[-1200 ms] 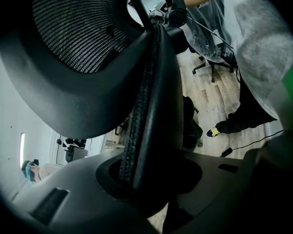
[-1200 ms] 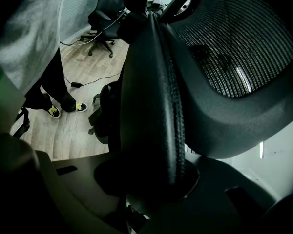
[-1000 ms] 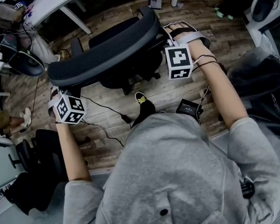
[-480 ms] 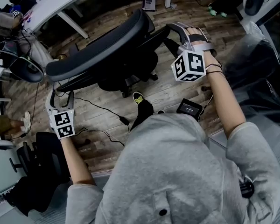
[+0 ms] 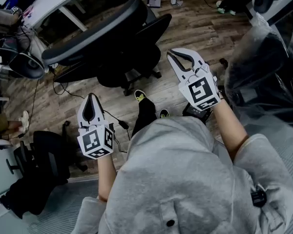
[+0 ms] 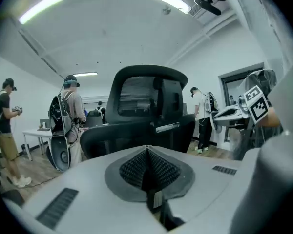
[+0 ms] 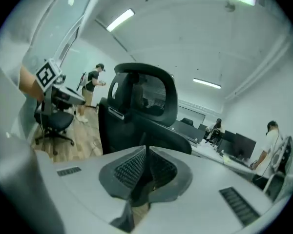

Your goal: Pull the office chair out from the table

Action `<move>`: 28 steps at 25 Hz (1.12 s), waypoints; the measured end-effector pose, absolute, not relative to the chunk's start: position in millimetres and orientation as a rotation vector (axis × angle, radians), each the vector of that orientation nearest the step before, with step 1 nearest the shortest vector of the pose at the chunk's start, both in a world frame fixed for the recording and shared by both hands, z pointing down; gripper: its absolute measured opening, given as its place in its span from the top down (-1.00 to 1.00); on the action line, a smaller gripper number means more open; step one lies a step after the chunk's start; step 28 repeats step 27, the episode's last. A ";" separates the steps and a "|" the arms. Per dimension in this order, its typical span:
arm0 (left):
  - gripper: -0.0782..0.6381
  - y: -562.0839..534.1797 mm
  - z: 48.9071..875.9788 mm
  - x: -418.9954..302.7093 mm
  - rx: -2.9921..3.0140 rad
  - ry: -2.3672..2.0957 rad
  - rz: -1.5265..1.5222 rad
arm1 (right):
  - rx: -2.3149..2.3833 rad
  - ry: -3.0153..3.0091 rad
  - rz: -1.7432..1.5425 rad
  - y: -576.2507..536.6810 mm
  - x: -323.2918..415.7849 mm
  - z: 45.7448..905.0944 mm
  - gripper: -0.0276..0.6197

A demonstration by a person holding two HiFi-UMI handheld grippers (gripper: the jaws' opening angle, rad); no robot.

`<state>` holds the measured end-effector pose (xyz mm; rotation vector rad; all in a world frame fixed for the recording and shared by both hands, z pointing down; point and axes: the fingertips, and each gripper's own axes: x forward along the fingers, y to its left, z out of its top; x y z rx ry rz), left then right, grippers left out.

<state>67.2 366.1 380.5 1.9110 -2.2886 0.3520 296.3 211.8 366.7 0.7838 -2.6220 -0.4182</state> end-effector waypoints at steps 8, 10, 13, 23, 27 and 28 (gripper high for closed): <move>0.75 362.6 362.9 112.8 1.949 -2.285 0.295 | 0.814 -2.816 -0.127 236.9 310.9 349.8 0.80; 0.75 362.8 362.7 117.3 1.940 -2.287 0.286 | 0.809 -2.821 -0.106 238.7 314.7 351.9 0.80; 0.75 361.1 363.9 123.7 1.938 -2.280 0.276 | 0.798 -2.821 -0.074 240.4 317.3 357.3 0.80; 0.75 357.2 362.7 141.1 1.981 -2.263 0.340 | 0.816 -2.823 -0.056 243.6 327.7 360.6 0.80; 0.75 355.2 361.9 143.5 1.978 -2.266 0.343 | 0.812 -2.823 -0.075 242.7 330.4 359.5 0.80; 0.75 355.2 361.9 143.5 1.978 -2.266 0.343 | 0.812 -2.823 -0.075 242.7 330.4 359.5 0.80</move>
